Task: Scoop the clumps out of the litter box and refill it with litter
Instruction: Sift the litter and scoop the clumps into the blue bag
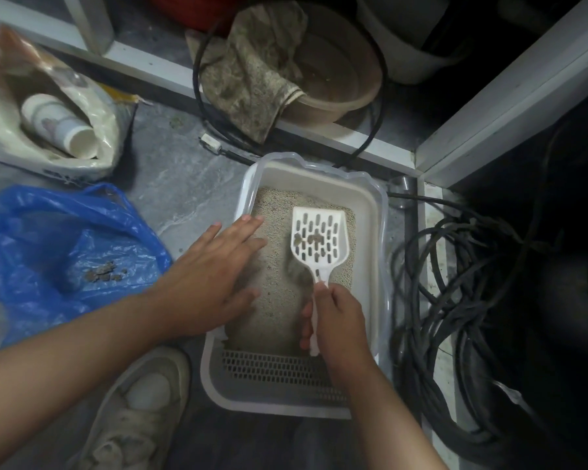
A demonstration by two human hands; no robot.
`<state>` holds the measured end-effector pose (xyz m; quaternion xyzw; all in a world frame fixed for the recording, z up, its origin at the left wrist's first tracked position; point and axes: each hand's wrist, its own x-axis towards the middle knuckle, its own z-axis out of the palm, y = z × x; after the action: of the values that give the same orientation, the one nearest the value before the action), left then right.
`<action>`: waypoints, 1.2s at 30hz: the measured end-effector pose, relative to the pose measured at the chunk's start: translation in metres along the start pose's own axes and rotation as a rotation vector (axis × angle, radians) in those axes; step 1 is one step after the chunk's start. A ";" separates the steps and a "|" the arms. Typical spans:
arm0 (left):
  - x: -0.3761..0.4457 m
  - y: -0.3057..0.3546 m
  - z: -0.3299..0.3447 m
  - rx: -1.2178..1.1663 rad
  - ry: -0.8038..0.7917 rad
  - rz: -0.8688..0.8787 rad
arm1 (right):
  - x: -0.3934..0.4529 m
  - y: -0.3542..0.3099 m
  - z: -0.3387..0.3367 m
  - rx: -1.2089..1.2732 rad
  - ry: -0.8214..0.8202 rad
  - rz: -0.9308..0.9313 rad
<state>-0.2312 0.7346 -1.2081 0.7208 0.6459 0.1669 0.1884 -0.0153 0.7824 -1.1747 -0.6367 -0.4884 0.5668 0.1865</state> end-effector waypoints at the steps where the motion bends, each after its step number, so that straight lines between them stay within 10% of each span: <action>1: -0.005 -0.005 -0.007 0.001 0.025 0.006 | -0.003 -0.008 -0.001 0.020 -0.035 -0.023; 17: -0.096 -0.116 -0.090 0.019 0.151 -0.377 | -0.052 -0.047 0.092 -0.176 -0.465 -0.112; 36: -0.145 -0.135 -0.071 0.089 -0.017 -0.458 | -0.037 -0.012 0.199 -0.756 -0.379 -0.320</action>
<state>-0.3986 0.6071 -1.2118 0.5644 0.7976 0.0852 0.1949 -0.1960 0.6943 -1.2024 -0.4616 -0.7788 0.4194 -0.0666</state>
